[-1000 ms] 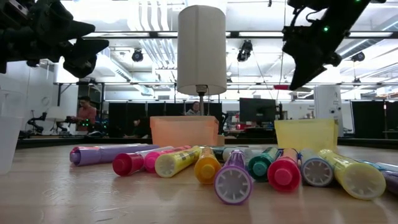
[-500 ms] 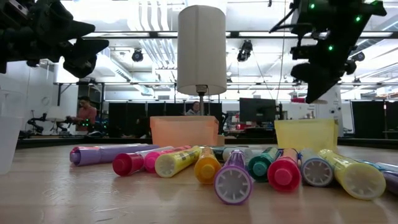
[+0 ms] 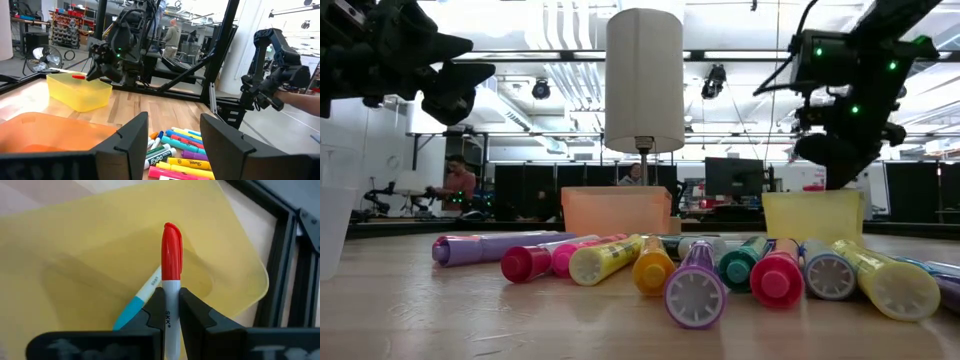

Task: Pick & Place Markers
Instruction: Put the small red marker pen into the yellow bin, then put the small black marker pen into the yellow bin

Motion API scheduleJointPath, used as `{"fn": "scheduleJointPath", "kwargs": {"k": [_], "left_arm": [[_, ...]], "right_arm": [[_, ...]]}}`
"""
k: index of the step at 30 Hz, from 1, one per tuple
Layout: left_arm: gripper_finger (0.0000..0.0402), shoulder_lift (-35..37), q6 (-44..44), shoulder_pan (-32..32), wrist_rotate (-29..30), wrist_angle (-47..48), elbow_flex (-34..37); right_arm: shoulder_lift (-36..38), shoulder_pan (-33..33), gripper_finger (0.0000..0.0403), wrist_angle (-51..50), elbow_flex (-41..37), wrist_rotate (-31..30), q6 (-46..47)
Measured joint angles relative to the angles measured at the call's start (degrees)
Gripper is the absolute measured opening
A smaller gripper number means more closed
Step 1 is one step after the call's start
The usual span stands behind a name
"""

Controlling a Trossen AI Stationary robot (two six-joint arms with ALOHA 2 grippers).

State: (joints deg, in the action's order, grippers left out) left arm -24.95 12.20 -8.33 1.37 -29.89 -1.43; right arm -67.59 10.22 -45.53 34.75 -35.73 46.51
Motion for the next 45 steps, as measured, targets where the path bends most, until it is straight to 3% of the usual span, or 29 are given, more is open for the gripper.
{"fn": "scheduleJointPath", "kwargs": {"k": [9, 28, 45], "left_arm": [[0.0174, 0.02, -0.02, 0.0, -0.02, 0.0, 0.02], [0.0174, 0.02, 0.0, 0.02, -0.02, 0.0, 0.0], [0.0174, 0.02, 0.0, 0.0, -0.02, 0.0, 0.0]], "right_arm": [[0.0, 2.77, 0.004, 3.77, -2.49, 2.54, -0.39], [0.0, 2.66, 0.0163, 4.45, -0.28, -0.42, -4.29], [0.0, -4.01, 0.0156, 11.39, 5.65, -0.35, -13.57]]}}
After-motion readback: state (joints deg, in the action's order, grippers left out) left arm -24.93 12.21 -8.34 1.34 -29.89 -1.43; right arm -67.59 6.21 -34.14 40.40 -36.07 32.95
